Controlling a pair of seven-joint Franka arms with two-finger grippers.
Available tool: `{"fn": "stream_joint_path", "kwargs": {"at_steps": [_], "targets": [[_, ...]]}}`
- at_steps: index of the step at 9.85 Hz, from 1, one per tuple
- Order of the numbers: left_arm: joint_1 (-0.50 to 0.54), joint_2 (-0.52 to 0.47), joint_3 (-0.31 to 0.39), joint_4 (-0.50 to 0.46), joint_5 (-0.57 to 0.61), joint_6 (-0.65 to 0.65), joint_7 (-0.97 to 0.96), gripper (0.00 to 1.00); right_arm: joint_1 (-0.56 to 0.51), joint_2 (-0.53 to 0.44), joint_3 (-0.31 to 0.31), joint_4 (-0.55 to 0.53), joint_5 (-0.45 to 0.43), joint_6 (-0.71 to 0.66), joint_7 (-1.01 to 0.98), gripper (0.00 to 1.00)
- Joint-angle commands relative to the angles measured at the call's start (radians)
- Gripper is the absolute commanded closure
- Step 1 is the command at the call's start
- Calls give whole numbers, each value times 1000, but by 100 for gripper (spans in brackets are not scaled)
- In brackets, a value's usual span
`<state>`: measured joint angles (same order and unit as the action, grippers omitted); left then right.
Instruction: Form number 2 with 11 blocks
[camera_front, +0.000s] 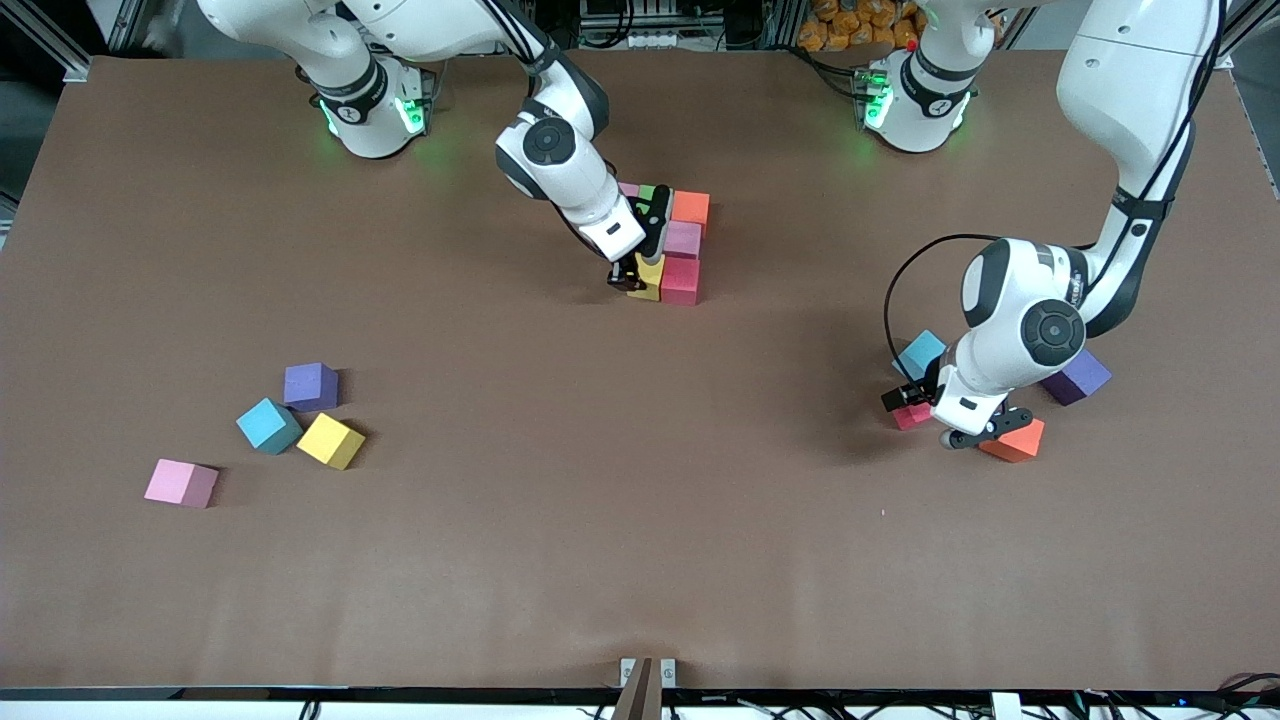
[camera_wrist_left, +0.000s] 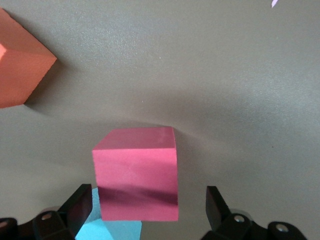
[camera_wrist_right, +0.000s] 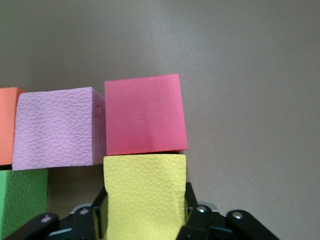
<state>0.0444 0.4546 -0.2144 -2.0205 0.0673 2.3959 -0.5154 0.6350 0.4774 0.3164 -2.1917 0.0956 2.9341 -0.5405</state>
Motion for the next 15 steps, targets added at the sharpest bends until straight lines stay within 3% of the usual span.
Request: {"fn": "stream_joint_path", "kwargs": {"at_steps": [1,6,8,10,11,13,15], "targets": [[-5,-4,7,-17,23,-1,-14,0,18,27,-10,17,16,20,4,0],[-3,-2,7,-24,23,-1,-6,1,6,18,-7,18,18,14,11,0],[3,-2,7,-24,29,-1,5,26,5,-6,-5,17,19,2,33,0],[3,-2,9,-23,34,-1,3,84,0,-51,-5,17,19,-68,39,0],[3,-14,7,-12,32,-3,0,100,-9,-83,-3,18,19,-125,37,0],[-4,-46,-2,29,32,-20,-8,100,-35,-155,-2,21,21,-258,37,0],[-27,-60,-23,142,19,-140,-29,100,-124,-227,-2,38,41,-416,39,0]]}}
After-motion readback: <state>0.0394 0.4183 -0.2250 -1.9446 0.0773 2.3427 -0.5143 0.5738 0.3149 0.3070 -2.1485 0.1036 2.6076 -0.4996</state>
